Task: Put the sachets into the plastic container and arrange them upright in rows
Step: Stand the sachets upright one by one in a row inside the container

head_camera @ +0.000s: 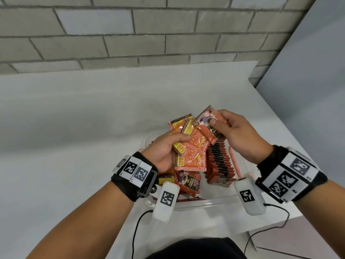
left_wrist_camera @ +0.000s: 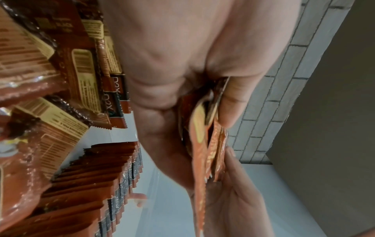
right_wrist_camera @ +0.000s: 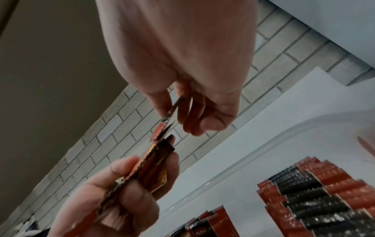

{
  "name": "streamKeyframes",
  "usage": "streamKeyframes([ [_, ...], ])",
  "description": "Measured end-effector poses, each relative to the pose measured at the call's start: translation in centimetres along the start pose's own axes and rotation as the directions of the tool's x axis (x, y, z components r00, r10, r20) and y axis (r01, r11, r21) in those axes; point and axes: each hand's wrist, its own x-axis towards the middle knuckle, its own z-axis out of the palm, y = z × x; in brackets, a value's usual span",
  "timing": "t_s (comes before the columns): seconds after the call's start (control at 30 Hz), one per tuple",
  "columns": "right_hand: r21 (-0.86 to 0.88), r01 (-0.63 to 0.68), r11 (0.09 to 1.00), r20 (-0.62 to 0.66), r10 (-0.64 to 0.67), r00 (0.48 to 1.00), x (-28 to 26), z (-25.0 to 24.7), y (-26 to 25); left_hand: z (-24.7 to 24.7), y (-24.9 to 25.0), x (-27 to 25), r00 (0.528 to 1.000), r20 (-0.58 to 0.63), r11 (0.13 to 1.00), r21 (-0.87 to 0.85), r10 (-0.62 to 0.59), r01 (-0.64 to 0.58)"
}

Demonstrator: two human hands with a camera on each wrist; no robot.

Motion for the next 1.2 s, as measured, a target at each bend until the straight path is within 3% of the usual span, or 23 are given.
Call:
streamKeyframes([
  [0.2,-0.065,-0.003,0.998,0.065,0.008,0.998,-0.1,0.2,0.3,0.3,-0.3,-0.1,0.998,-0.025,0.998,0.039,0.056,-0.055],
  [0.37,-0.006,-0.039,0.999,0.053,0.039,0.998,-0.4,0.0,1.0,0.2,-0.1,-0.2,0.998,-0.043,0.993,-0.112,0.035,-0.04],
  [0.6,0.265,-0.196,0.944,0.094,0.177,0.98,-0.4,-0.7,1.4,-0.4,0.2,-0.2,0.993,-0.038,0.983,-0.138,0.115,-0.12],
  [0.8,0.579,-0.275,0.768,0.134,0.243,0.961,-0.3,-0.8,1.0,-0.4,-0.1,0.1,0.971,-0.077,0.972,-0.044,0.228,-0.232],
  [1.07,0.429,-0.338,0.837,0.2,0.277,0.94,0.1,1.2,1.1,0.3,-0.4,0.8,0.943,-0.114,0.946,0.125,0.312,-0.298],
  [1.2,0.406,-0.348,0.845,0.182,0.298,0.937,0.5,1.3,1.0,0.5,-0.4,1.0,0.952,-0.119,0.958,0.086,0.283,-0.275],
])
